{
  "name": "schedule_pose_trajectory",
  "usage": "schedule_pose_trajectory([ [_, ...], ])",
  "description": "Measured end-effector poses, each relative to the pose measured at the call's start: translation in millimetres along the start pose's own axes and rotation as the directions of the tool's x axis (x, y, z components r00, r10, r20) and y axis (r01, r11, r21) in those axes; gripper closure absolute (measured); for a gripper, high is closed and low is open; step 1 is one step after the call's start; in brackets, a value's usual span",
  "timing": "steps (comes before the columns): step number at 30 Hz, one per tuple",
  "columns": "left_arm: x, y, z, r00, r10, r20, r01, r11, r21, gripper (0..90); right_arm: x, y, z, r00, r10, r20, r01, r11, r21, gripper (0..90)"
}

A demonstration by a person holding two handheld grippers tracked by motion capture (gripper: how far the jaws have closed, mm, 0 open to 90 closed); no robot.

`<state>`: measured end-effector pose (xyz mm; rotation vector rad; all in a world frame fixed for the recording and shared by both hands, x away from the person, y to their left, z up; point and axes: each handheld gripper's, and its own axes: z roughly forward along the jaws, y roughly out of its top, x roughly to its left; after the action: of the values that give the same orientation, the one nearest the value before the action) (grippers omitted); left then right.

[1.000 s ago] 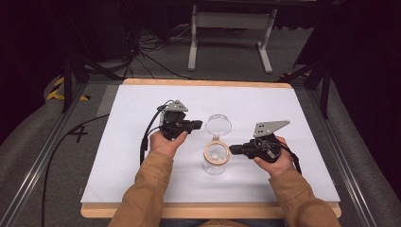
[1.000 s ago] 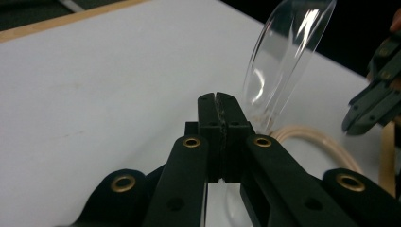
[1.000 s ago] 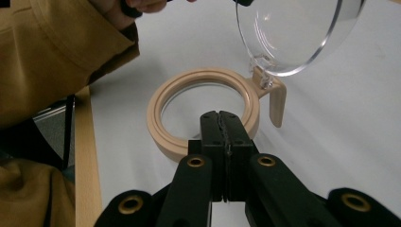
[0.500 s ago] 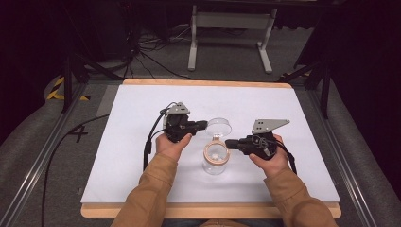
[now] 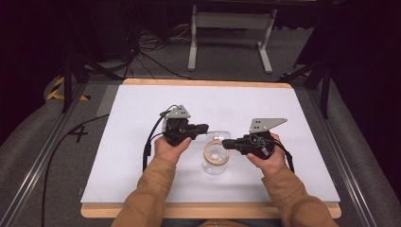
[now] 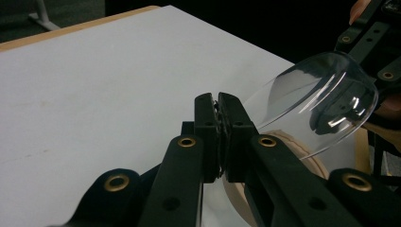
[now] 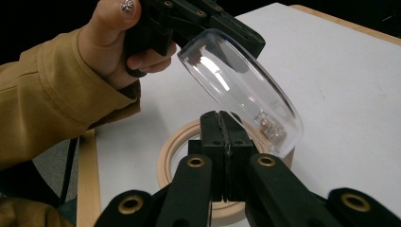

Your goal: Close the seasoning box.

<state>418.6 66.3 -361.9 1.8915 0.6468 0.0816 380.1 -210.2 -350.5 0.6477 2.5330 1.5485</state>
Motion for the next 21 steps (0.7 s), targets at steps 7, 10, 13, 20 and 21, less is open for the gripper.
schedule_pose_trajectory([
  [7,0.8,1.4,-6.7,0.9999,0.008,-0.014,-0.008,0.9999,0.007,86.1,5.7,1.9,-2.1,0.9997,-0.015,-0.021,0.015,1.0,0.011,90.0],
  [10,0.9,3.0,-11.9,0.9993,0.023,-0.028,-0.022,0.9996,0.016,85.3,9.0,2.6,-3.3,0.9994,-0.022,-0.028,0.022,1.0,0.02,90.0],
  [13,1.7,3.7,-15.7,0.9992,0.023,-0.034,-0.023,0.9997,0.009,84.6,12.4,3.1,-3.2,0.9988,-0.029,-0.04,0.03,0.999,0.037,90.0],
  [20,4.7,4.0,-22.1,0.9994,0.015,-0.033,-0.014,0.9998,0.014,83.3,19.8,3.6,0.2,0.9965,-0.022,-0.08,0.03,0.995,0.096,90.0],
  [21,4.7,4.0,-22.1,0.9994,0.015,-0.033,-0.014,0.9998,0.014,83.3,19.8,3.6,0.2,0.9965,-0.022,-0.08,0.03,0.995,0.096,90.0],
])
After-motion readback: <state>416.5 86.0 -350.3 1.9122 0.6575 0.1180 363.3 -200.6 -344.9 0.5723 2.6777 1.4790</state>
